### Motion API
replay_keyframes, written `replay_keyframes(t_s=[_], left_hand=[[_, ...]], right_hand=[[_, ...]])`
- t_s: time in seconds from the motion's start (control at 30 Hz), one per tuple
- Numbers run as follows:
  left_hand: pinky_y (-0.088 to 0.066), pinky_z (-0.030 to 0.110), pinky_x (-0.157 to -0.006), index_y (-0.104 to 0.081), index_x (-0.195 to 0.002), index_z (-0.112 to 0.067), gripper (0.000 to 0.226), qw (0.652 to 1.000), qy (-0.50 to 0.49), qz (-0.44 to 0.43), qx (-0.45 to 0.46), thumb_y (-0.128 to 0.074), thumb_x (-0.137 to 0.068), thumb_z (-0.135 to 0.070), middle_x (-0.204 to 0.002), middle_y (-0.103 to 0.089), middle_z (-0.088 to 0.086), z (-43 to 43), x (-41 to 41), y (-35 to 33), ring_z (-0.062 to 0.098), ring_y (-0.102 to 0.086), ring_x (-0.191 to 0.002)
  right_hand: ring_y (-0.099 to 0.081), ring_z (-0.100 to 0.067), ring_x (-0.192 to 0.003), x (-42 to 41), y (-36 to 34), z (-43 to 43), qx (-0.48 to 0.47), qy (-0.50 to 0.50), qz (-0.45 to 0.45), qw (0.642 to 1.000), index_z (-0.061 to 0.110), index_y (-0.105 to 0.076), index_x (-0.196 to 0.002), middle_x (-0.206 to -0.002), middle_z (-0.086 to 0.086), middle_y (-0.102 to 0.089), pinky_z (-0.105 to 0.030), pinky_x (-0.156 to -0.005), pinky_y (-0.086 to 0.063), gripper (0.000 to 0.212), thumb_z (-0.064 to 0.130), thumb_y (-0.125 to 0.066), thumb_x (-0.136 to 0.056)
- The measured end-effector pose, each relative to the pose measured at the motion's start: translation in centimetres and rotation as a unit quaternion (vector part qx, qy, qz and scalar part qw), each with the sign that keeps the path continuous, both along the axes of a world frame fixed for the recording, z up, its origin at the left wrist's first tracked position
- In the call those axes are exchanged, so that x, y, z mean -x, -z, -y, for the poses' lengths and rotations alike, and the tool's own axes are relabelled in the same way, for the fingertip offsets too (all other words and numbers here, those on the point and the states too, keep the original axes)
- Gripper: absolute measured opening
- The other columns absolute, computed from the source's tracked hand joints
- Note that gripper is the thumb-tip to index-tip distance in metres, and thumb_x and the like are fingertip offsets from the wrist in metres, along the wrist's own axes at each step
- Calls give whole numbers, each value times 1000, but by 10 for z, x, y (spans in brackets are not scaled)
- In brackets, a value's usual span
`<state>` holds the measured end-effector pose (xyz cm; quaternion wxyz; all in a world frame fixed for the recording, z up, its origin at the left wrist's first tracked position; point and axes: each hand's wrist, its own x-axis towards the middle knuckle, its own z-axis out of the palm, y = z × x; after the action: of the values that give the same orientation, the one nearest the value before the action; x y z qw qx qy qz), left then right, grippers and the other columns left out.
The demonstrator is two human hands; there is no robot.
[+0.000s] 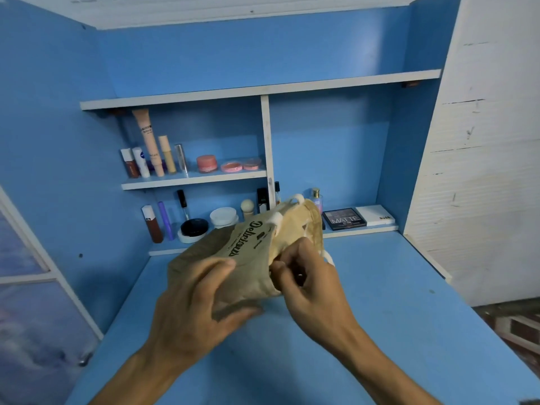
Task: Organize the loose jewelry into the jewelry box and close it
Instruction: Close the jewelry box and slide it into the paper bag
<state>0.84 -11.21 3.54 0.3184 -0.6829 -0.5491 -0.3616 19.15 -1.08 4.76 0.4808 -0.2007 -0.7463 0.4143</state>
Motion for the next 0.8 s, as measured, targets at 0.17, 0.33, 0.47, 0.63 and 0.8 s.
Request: replay_keyframes(t_s=[0.17, 0.33, 0.47, 0.63, 0.8], left_hand=[[-44, 32, -95, -58, -127, -29, 45, 985, 42, -164, 41, -70, -90, -50, -123, -49, 6, 5, -9, -21, 24, -56, -106], [-44, 45, -104, -64, -105, -15, 7, 948, 46, -309, 53, -61, -100, -16, -124, -61, 4, 16, -16, -39, 29, -55, -121], [-38, 42, -87, -70, -91, -15, 55, 912, -36, -402, 79, -19, -104, 0, -93, -66, 3, 18, -24, -56, 29, -66, -97], [-26, 36, -67, -65, -66, -16, 67, 903, -79, -409, 107, -12, -100, 7, -68, -54, -1, 16, -34, -61, 21, -56, -64], [-27, 36, -67, -57, -75, -15, 11, 903, -45, -408, 128, -66, -78, -9, -69, -49, -2, 18, -23, -50, 21, -48, -67]], right_hand=[[-62, -18, -66, -1, -4, -1, 12, -61, 44, 997, 16, -55, -86, -72, -1, -67, -44, -63, -53, 13, 11, -64, -94], [-58, -12, -65, -3, 4, -9, 63, -121, 29, 990, 7, -56, -86, -69, 2, -64, -33, -62, -48, 12, 7, -66, -93], [-62, -27, -69, -5, 11, -3, 92, -108, -25, 990, 8, -59, -86, -75, -11, -68, -34, -64, -49, 14, 5, -72, -90], [-63, -26, -68, -3, 21, -4, 47, -56, -28, 997, 23, -64, -84, -76, -1, -68, -37, -62, -50, 25, -2, -65, -87], [-65, -17, -69, -9, 30, -11, 49, 38, -1, 998, 20, -67, -78, -77, 5, -70, -33, -64, -53, 30, -8, -60, -85]])
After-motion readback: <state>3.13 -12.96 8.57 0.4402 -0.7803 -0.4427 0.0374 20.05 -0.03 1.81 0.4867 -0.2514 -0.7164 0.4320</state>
